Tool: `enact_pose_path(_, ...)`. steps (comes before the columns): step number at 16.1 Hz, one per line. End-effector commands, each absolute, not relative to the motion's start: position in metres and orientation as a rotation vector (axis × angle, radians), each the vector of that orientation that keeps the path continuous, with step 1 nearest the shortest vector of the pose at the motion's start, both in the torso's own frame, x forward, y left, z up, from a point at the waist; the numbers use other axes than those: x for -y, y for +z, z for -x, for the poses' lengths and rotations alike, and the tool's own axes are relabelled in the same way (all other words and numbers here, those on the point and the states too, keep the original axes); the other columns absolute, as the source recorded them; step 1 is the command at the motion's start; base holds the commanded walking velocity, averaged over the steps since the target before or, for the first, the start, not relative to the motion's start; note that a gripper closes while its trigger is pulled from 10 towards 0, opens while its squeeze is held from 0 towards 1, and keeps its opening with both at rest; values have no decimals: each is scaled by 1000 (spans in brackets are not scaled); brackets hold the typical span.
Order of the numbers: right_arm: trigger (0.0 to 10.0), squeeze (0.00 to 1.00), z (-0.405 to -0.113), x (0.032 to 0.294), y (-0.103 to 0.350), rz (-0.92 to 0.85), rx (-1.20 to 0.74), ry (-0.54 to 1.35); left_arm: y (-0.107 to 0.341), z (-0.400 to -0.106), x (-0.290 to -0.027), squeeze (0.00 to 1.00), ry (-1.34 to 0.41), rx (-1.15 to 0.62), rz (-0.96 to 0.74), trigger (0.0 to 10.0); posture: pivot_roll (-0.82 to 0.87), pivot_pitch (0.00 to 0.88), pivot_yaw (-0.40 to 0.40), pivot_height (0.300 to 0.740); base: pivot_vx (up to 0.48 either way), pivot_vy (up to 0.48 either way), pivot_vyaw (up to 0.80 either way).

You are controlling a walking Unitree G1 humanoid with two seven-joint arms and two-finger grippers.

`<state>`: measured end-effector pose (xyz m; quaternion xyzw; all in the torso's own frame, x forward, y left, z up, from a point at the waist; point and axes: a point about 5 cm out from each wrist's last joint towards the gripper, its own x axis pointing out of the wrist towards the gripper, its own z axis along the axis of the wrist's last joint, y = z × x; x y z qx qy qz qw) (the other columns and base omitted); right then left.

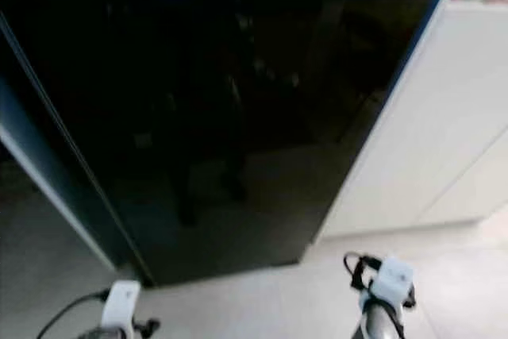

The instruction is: Restocking fridge

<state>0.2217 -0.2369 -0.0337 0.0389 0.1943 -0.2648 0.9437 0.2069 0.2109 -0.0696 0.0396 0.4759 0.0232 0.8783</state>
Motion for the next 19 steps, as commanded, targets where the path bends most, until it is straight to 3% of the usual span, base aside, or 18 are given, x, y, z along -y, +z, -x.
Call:
enact_pose_path(1,10000,0,-215,244,-38,-14,-450,-551,-73,-204,-202,0,29,-1015,-69,10000,55,0,-68,740,0,304,0)
enact_pose_path(2,10000,0,-224,285,-19,72,-426,-598,-73,-204,-202,0,29,-1015,-68,10000,55,0,-68,740,0,304,0)
enact_pose_path(3,10000,0,-222,303,-16,117,-494,-587,-73,-204,-202,0,30,-1014,-67,10000,55,0,-69,740,0,304,0)
enact_pose_path(6,10000,0,-195,289,-50,196,-865,-391,-73,-205,-201,0,31,-1014,-64,10000,58,0,-70,740,0,303,0)
enact_pose_path(8,10000,0,-185,290,-57,221,-1103,-372,-72,-205,-201,0,35,-1013,-60,10000,62,0,-70,740,0,300,0)
enact_pose_path(10,10000,0,-184,285,-60,122,-1156,-279,-72,-206,-201,0,39,-1012,-59,10000,61,0,-70,740,0,304,0)
enact_pose_path(13,10000,0,-187,284,-58,187,-1208,-152,-72,-206,-201,0,43,-1011,-55,10000,70,0,-72,740,0,304,0)
enact_pose_path(16,10000,0,-188,278,-59,53,-1158,-137,-72,-207,-201,0,46,-1011,-53,10000,68,0,-71,740,0,305,0)
enact_pose_path(19,10000,0,-188,279,-57,127,-1214,-36,-72,-207,-201,0,46,-1012,-51,10000,72,0,-71,740,0,301,0)
